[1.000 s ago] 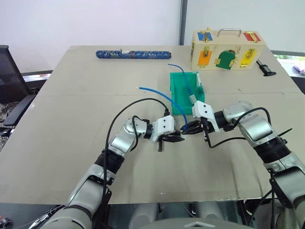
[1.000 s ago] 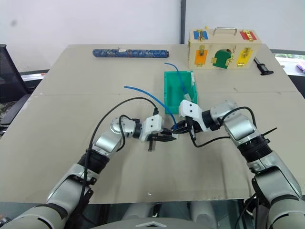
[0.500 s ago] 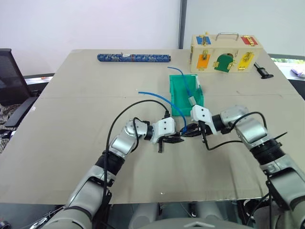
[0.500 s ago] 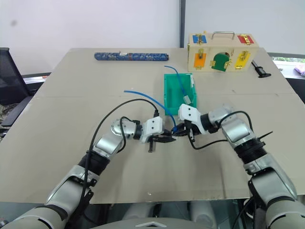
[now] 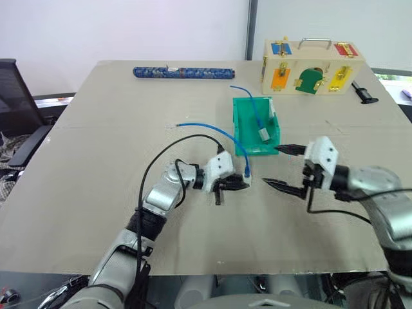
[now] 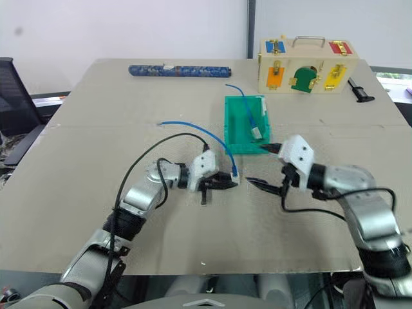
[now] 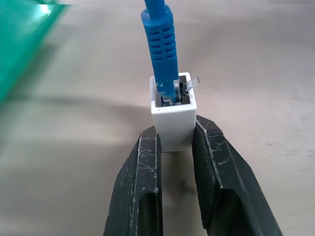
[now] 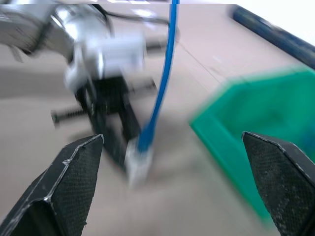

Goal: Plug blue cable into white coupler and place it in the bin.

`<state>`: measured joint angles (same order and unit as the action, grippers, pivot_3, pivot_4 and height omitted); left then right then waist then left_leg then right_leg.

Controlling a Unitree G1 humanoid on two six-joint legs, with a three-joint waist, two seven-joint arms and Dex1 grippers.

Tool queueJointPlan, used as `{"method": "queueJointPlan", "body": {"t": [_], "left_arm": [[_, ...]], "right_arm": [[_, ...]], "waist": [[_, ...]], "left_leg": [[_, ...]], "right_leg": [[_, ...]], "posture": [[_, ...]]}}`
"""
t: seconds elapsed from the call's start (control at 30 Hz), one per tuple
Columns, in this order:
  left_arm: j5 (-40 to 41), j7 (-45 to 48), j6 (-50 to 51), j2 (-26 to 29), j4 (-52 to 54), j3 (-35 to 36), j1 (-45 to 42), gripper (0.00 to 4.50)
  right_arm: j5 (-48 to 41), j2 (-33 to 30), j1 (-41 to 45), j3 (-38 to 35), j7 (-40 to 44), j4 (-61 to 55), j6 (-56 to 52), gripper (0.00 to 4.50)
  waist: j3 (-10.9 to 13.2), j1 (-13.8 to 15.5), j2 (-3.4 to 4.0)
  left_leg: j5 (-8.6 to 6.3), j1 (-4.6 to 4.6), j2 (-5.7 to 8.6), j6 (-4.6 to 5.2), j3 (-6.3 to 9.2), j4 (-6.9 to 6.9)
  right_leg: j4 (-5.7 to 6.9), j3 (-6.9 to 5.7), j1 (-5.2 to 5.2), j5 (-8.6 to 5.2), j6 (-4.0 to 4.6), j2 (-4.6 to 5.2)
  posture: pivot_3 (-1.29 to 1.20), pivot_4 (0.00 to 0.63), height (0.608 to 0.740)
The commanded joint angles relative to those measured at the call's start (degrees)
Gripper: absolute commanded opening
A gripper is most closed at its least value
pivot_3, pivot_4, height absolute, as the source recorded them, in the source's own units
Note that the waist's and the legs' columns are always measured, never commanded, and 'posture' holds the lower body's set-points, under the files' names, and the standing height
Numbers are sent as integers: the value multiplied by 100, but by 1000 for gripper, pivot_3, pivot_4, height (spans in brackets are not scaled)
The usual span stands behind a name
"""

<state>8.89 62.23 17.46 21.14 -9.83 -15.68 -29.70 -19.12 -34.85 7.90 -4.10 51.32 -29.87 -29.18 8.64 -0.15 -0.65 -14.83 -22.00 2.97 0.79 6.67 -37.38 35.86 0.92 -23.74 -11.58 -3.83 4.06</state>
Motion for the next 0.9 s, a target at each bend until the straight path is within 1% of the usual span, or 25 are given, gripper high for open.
{"method": "queueJointPlan", "body": {"t": [0.03, 0.07, 0.1, 0.17, 0.23, 0.27, 0.37, 0.43, 0.53, 0.57, 0.6, 0.67, 0.73, 0.77, 0.8, 0.83, 0.9], "left_arm": [[802, -638, 1477, -281, 838, 679, -310, 269], [904, -812, 1751, -345, 939, 810, -383, 269], [1102, -1016, 2274, -409, 1033, 989, -527, 269], [1473, -1440, 3274, -538, 1114, 1343, -861, 269], [1707, -1896, 4010, -713, 973, 1672, -1289, 269], [1776, -2118, 4281, -823, 830, 1812, -1525, 269], [1696, -2776, 4691, -1102, 205, 2066, -2189, 269], [1507, -3154, 4611, -1251, -528, 2146, -2671, 269], [1376, -3392, 4499, -1360, -1667, 2165, -3278, 269], [1368, -3422, 4481, -1374, -1969, 2177, -3422, 1334], [1353, -3388, 4456, -1374, -2153, 2136, -3521, 1508], [1413, -3384, 4533, -1409, -2295, 2160, -3716, 2771], [1472, -3377, 4682, -1367, -2224, 2178, -3766, 3091], [1513, -3355, 4797, -1319, -2112, 2183, -3729, 3584], [1578, -3312, 4938, -1271, -1979, 2196, -3678, 3890], [1698, -3173, 5084, -1160, -1580, 2158, -3501, 4020], [2012, -2921, 5326, -965, -670, 2150, -3068, 4020]], "right_arm": [[-121, 107, -775, -713, -692, -1025, -205, 4439], [-137, 182, -1005, -831, -848, -1191, -233, 4439], [-114, 321, -1300, -973, -1075, -1390, -232, 4439], [-49, 573, -1864, -1193, -1436, -1761, -167, 4439], [92, 827, -2439, -1338, -1732, -2079, 16, 4439], [318, 892, -2763, -1348, -1820, -2226, 275, 4439], [407, 1147, -3381, -1386, -2026, -2473, 533, 4439], [451, 1267, -3644, -1391, -2133, -2567, 688, 4439], [506, 1363, -3798, -1371, -2269, -2595, 825, 4439], [512, 1386, -3814, -1361, -2306, -2599, 871, 4500], [500, 1417, -3821, -1357, -2344, -2605, 912, 4500], [446, 1459, -3808, -1357, -2408, -2638, 960, 4500], [391, 1481, -3795, -1360, -2439, -2651, 1001, 4500], [374, 1489, -3801, -1361, -2443, -2653, 1020, 4500], [368, 1488, -3803, -1360, -2443, -2651, 1038, 4500], [339, 1467, -3768, -1349, -2434, -2633, 1043, 4500], [275, 1399, -3682, -1339, -2402, -2569, 1045, 4500]], "waist": [[3, 8, -3], [5, 3, -6], [6, -3, -7], [6, -7, -8], [7, -14, -8], [7, -22, -8], [8, -26, -11], [9, -27, -13], [11, -58, -16], [11, -64, -16], [12, -72, -17], [16, -70, -17], [19, -59, -21], [23, -53, -21], [24, -53, -22], [24, -57, -22], [27, -109, -17]], "left_leg": [[0, 0, 0, 0, 2, 0], [0, 1, -1, 0, 4, 0], [0, 3, -3, 0, 4, 0], [0, 8, -3, 0, 5, 0], [1, 16, -4, -1, 4, -2], [1, 18, -4, -1, 5, -3], [1, 19, 1, -2, 1, -5], [2, 22, 4, -3, -1, -6], [3, 24, 11, -5, -7, -3], [3, 24, 11, -5, -8, -2], [3, 24, 12, -5, -10, -1], [4, 21, 10, -7, -11, 5], [5, 19, 9, -10, -10, 5], [5, 19, 9, -10, -11, 5], [6, 17, 9, -11, -10, 5], [5, 18, 9, -11, -12, 5], [5, 21, 0, -12, -17, 6]], "right_leg": [[0, -1, 1, -1, -1, 0], [1, -4, 2, -1, -1, 0], [0, -5, 5, -14, -22, -3], [2, -6, 11, -16, -25, -5], [6, -6, 16, -18, -28, -6], [6, -7, 18, -20, -32, -7], [5, -5, 20, -20, -34, -6], [4, -2, 21, -20, -34, -5], [4, 0, 20, -20, -34, -6], [3, 1, 19, -20, -34, -6], [4, 1, 18, -20, -34, -6], [3, 3, 12, -21, -33, -6], [3, 3, 10, -21, -33, -6], [3, 4, 10, -21, -33, -5], [2, 4, 10, -21, -34, -4], [2, 6, 10, -21, -34, -3], [2, 12, 9, -21, -34, -3]], "posture": [[0, 150, 740], [0, 150, 740], [0, 150, 740], [0, 150, 740], [0, 150, 740], [0, 150, 740], [0, 150, 740], [0, 150, 740], [0, 150, 740], [0, 150, 740], [0, 150, 740], [0, 150, 740], [0, 150, 740], [0, 150, 740], [0, 150, 740], [0, 150, 740], [0, 150, 740]]}}
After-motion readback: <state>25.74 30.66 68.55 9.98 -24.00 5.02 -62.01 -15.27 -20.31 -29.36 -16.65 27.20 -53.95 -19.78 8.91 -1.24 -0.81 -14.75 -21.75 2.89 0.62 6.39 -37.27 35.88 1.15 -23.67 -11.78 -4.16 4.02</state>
